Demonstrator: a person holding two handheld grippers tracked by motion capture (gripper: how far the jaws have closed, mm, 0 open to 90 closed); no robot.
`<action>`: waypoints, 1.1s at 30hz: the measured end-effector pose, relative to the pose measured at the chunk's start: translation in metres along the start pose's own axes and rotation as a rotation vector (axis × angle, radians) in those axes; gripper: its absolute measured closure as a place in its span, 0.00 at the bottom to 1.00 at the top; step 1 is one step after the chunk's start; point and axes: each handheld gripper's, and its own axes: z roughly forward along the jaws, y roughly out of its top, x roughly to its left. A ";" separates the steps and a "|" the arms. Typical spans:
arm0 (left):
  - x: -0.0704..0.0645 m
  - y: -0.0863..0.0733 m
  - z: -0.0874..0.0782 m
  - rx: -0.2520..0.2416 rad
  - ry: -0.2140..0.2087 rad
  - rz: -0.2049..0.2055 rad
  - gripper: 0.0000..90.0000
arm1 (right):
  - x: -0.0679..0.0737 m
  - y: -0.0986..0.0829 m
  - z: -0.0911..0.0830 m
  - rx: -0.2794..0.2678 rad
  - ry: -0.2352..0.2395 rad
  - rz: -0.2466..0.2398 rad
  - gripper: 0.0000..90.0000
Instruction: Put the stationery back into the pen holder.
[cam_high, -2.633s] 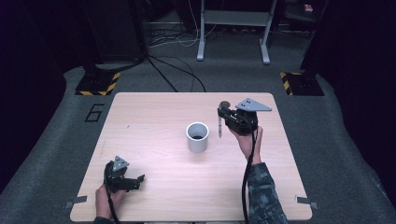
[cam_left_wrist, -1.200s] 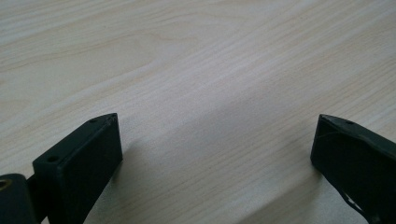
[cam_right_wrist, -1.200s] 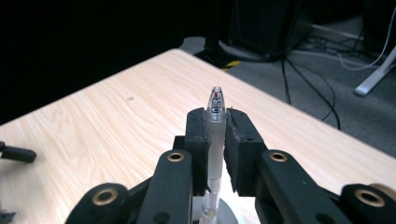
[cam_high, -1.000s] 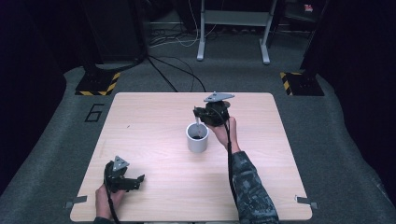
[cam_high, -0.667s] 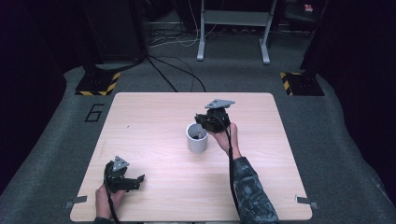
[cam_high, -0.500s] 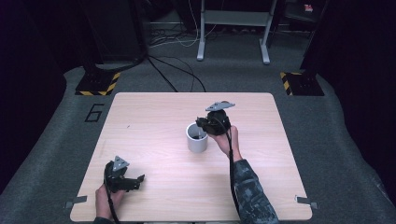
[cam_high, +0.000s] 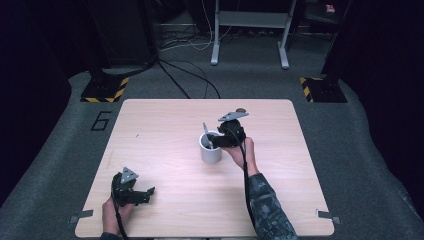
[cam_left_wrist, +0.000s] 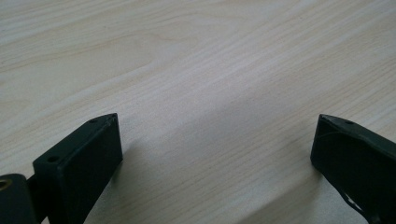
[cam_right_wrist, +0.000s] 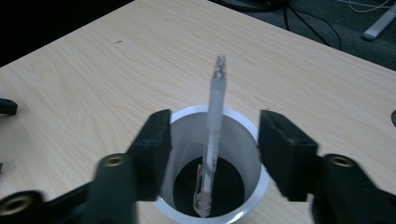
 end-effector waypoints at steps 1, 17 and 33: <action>0.000 0.000 0.000 -0.001 -0.001 -0.001 0.02 | 0.000 0.000 -0.002 0.003 -0.009 -0.002 0.36; 0.000 0.000 0.000 -0.001 -0.001 -0.001 0.02 | -0.004 -0.012 -0.063 -0.038 -0.055 -0.011 0.08; 0.000 0.000 0.000 -0.001 -0.002 -0.008 0.02 | -0.025 -0.087 -0.126 0.022 -0.221 0.052 0.01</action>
